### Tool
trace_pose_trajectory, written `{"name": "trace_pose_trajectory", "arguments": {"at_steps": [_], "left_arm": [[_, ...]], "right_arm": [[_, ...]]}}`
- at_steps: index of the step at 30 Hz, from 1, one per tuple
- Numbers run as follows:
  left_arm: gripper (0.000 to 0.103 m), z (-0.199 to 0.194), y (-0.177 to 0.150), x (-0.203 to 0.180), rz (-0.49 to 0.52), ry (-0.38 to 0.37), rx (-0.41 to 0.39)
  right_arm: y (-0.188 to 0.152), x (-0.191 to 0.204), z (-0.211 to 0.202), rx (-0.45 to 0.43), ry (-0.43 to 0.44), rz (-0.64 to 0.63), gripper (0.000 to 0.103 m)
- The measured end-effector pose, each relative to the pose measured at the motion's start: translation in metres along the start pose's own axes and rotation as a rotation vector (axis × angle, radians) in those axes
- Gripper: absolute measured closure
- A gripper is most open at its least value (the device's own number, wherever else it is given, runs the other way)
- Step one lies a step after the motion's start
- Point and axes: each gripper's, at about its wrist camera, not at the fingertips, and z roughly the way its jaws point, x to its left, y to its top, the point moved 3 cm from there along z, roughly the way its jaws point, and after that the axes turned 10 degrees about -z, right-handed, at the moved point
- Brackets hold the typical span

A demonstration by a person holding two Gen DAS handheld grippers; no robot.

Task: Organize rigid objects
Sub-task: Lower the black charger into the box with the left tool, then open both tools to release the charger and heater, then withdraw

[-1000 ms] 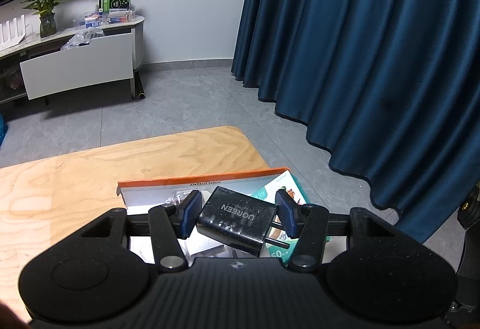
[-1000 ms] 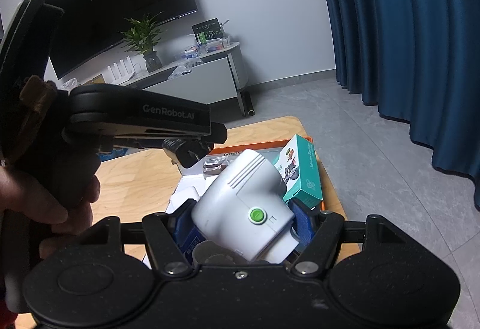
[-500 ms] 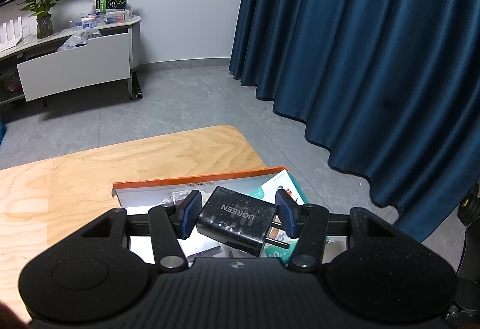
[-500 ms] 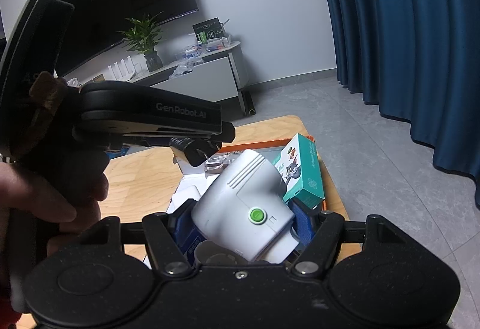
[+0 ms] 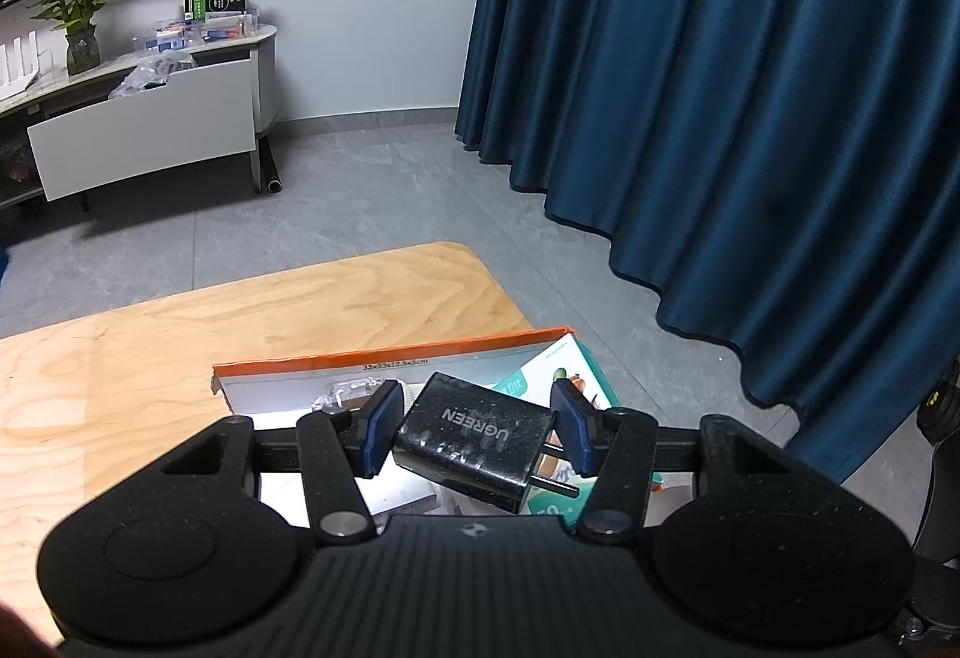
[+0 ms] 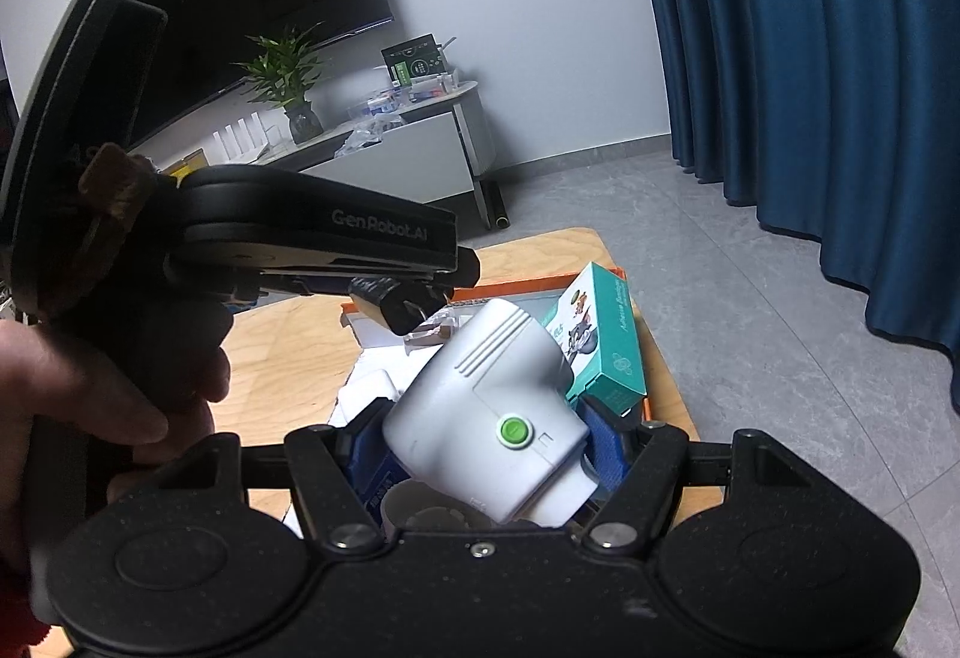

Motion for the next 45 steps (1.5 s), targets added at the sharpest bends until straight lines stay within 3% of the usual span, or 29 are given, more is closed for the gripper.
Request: {"name": "trace_pose_trajectory", "arguments": {"at_steps": [20, 27, 30, 35, 45], "left_arm": [[0.049, 0.021, 0.008, 0.000, -0.004, -0.004, 0.031], [0.048, 0.040, 0.013, -0.001, -0.043, -0.046, 0.072], [0.034, 0.041, 0.014, -0.001, -0.057, -0.038, 0.071], [0.033, 0.021, 0.013, -0.002, -0.027, -0.026, 0.040], [0.011, -0.034, -0.004, -0.001, -0.013, 0.069, -0.005]], "right_arm": [[-0.005, -0.002, 0.000, -0.024, -0.006, 0.010, 0.018], [-0.005, -0.005, -0.009, -0.042, 0.005, 0.010, 0.018], [-0.005, -0.004, -0.014, -0.049, 0.012, 0.004, 0.018], [-0.006, -0.001, -0.022, -0.060, 0.017, 0.000, 0.018], [-0.011, 0.005, -0.047, -0.053, -0.007, -0.010, 0.018]]}}
